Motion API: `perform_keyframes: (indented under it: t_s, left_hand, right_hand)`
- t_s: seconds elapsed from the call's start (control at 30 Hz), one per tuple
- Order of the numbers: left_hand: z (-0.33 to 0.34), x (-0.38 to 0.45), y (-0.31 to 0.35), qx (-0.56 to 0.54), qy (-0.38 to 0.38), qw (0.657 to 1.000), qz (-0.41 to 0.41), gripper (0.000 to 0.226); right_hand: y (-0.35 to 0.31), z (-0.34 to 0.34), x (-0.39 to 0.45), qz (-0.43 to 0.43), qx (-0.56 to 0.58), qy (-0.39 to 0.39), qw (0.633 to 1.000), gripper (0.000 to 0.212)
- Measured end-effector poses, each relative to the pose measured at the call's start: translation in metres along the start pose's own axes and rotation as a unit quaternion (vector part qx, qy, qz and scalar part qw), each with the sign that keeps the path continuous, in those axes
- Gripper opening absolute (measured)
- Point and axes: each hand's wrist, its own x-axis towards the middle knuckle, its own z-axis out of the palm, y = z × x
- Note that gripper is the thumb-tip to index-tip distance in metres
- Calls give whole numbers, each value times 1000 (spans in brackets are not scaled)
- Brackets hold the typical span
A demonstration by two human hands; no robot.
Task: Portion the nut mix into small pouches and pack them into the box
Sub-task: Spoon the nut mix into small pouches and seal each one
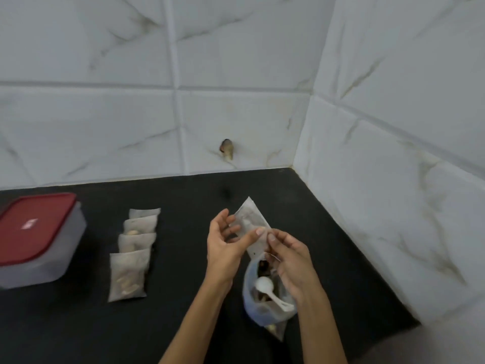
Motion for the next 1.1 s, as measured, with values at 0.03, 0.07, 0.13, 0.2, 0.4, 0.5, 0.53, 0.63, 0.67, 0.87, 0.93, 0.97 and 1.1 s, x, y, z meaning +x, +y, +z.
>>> perform_keyframes:
  t_s: [0.03, 0.07, 0.13, 0.2, 0.4, 0.5, 0.53, 0.63, 0.67, 0.87, 0.93, 0.97, 1.1]
  left_hand:
    - [-16, 1, 2, -3, 10, 1000, 6, 90]
    - [-31, 3, 3, -7, 20, 1000, 9, 91]
    - [-57, 6, 5, -19, 47, 999, 18, 92]
    - [-79, 9, 7, -32, 97, 994, 32, 89]
    - [-119, 11, 8, -73, 170, 981, 53, 78]
    - [-125, 9, 6, -90, 178, 979, 52, 58]
    - [-126, 8, 6, -95, 174, 979, 56, 56]
    - [-127, 9, 2, -77, 108, 988, 73, 80]
    - [-126, 9, 1, -62, 80, 992, 74, 89]
    - [-119, 11, 0, 46, -31, 992, 117, 67]
    - [-115, 10, 0, 77, -17, 986, 148, 61]
    - [-113, 10, -1, 102, -8, 980, 168, 60]
    - [-110, 12, -4, 236, 15, 936, 262, 63]
  right_hand:
    - [6, 14, 2, 8, 2, -18, 1000, 16]
    - [11, 28, 4, 15, 5, -37, 999, 14]
    - [20, 52, 7, 32, 11, -74, 997, 12]
    - [27, 74, 11, 52, 11, -102, 993, 13]
    - [30, 116, 23, 90, -43, -155, 983, 22]
    - [36, 121, 19, 90, -19, -139, 986, 24]
    - [39, 120, 17, 89, -8, -126, 988, 24]
    - [51, 116, 9, 102, 17, -109, 989, 25]
    - [55, 115, 7, 106, 14, -110, 988, 25]
    - [64, 106, 5, 73, -126, -102, 984, 22]
    - [62, 105, 3, 33, -202, -68, 976, 17]
    - [59, 104, 3, 0, -245, -26, 969, 16]
    - [35, 110, -8, -143, -241, 88, 956, 12]
